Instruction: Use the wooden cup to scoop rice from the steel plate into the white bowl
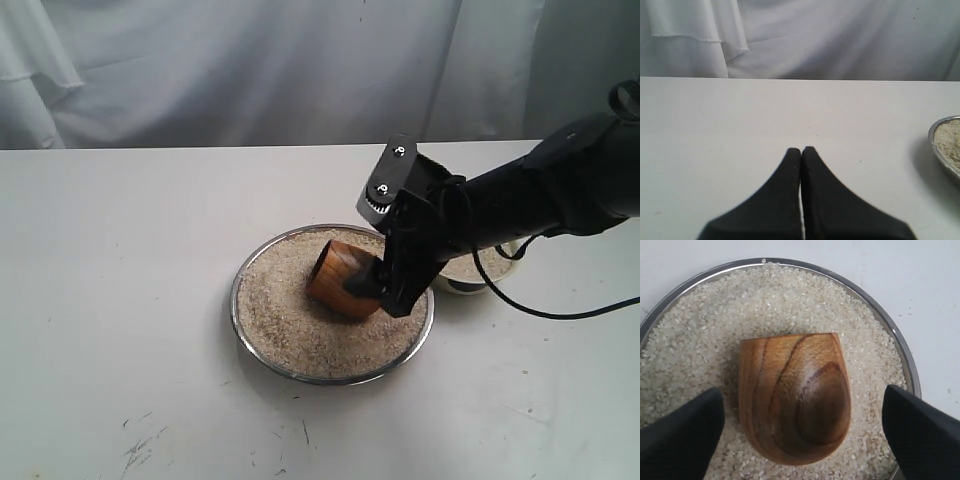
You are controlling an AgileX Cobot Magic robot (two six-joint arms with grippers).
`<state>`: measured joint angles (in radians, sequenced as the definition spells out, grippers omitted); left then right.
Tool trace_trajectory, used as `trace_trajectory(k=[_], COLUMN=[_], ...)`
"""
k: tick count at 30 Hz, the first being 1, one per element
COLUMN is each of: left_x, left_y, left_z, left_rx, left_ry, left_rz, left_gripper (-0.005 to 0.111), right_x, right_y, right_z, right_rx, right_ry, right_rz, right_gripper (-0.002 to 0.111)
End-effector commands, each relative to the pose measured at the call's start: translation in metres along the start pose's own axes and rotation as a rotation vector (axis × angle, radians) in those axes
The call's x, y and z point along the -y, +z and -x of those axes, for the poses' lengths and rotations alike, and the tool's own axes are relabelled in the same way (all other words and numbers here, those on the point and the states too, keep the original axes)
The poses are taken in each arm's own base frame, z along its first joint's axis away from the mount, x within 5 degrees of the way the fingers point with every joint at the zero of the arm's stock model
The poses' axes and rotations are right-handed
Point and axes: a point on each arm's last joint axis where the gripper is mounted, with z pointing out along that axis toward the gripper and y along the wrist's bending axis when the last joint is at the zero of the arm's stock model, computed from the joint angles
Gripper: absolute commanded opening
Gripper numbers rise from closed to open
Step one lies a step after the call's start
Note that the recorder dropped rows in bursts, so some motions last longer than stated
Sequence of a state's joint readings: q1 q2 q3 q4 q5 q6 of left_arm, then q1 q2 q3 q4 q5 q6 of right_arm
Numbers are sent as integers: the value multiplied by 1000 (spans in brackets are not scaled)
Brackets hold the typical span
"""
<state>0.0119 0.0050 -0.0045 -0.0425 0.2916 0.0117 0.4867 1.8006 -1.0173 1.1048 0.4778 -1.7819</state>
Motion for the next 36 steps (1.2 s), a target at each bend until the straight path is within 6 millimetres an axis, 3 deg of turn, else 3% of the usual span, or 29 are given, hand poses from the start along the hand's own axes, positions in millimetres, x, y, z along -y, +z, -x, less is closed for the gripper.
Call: trace_trajectory(k=[1,5,20,36], left_x=[0,0,0,0], left_y=[0,0,0,0], left_z=[-1,-1,-1,-1], left_rx=[7,7,7,7], left_ry=[-4,-4,-4,-4], left_rz=[-2,-2,-2,-2], left_gripper=[0,0,0,0], right_x=[-1,3,-1,-5], right_y=[4,10,13,40], right_z=[1,-5,-4,-11], right_rx=[26,2,21,-5], right_ry=[22,28,-24,-10], right_rz=[25,-12,38,86], right_gripper=[81,87,87,87])
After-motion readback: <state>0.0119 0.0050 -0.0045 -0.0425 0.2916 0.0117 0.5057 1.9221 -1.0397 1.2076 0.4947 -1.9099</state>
